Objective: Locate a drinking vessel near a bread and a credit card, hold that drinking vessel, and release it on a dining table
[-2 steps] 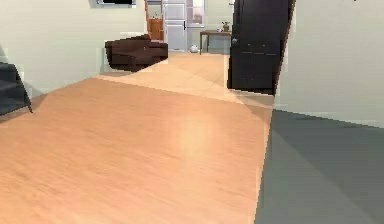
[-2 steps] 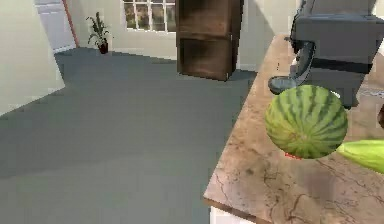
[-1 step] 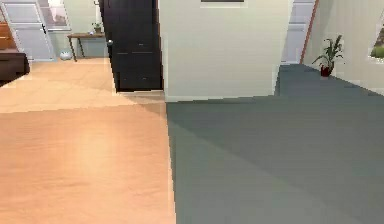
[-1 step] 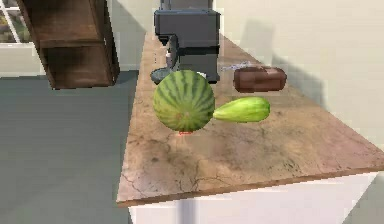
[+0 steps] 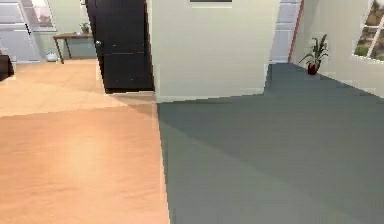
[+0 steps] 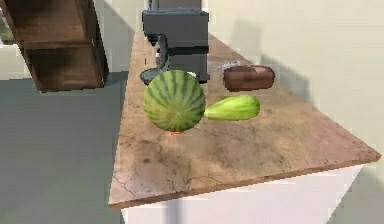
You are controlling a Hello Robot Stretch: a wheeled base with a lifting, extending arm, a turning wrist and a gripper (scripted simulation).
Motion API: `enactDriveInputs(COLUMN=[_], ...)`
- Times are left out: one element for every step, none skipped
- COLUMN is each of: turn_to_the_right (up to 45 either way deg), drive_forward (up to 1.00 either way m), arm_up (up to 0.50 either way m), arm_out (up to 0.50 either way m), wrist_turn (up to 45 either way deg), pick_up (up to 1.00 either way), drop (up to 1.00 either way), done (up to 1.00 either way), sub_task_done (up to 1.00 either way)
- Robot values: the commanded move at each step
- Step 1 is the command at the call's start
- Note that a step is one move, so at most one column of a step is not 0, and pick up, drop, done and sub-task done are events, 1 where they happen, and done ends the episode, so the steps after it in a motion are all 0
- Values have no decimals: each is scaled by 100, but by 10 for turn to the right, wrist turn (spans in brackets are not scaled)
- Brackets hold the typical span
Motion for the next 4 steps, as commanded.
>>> enactDriveInputs(turn_to_the_right=[330, 0, 360, 0], drive_forward=[0, 40, 0, 100], arm_up=[0, 0, 0, 0], arm_out=[0, 0, 0, 0], wrist_turn=[0, 0, 0, 0], pick_up=[0, 0, 0, 0], drop=[0, 0, 0, 0], done=[0, 0, 0, 0], sub_task_done=[0, 0, 0, 0])
